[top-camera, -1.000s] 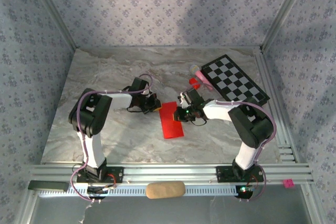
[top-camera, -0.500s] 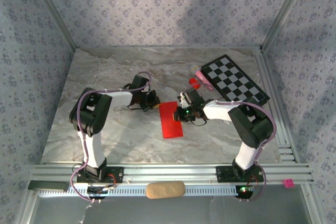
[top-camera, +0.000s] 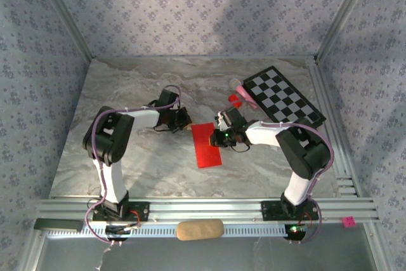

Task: Fold a paper plane with a square sheet of paper (pick it up from the middle)
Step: First fold the square sheet of paper in half at the center of the table.

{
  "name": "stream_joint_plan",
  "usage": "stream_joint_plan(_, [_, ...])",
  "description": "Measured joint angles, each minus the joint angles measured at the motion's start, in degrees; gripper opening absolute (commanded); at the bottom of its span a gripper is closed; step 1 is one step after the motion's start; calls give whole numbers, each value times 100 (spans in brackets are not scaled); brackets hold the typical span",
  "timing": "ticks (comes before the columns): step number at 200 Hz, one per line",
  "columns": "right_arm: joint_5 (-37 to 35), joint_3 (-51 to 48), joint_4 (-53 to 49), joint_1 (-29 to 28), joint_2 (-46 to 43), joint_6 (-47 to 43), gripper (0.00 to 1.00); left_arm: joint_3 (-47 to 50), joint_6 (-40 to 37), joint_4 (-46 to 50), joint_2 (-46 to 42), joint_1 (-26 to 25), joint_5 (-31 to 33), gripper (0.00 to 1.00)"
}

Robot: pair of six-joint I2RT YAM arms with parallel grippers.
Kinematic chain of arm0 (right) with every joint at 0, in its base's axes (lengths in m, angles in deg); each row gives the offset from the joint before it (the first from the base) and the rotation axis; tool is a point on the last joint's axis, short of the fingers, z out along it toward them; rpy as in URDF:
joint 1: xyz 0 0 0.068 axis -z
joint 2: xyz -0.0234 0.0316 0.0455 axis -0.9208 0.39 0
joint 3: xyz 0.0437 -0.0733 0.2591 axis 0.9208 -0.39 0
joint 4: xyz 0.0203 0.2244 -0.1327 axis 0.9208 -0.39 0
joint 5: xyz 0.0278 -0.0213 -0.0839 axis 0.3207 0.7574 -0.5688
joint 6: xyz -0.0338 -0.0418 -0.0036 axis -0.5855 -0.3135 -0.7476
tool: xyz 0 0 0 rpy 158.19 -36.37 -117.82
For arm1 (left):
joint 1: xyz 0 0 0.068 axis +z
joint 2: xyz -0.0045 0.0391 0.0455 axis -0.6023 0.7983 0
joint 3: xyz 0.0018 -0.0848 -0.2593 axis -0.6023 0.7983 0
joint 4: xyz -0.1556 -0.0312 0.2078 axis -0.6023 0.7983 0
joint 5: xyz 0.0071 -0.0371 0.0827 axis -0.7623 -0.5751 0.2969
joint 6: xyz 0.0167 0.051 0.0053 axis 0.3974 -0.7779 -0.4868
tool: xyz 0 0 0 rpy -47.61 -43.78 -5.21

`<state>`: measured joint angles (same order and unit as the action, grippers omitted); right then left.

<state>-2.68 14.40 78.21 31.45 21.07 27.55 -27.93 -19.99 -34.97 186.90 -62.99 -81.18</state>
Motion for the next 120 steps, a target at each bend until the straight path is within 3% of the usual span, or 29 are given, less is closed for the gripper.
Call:
stream_joint_plan(64, [-7, 0, -39, 0, -15, 2, 0, 4, -363, 234, -778, -385, 162, 2])
stream_joint_plan(120, [-9, 0, -59, 0, -24, 2, 0, 892, -136, -570, -761, -706, -706, 0])
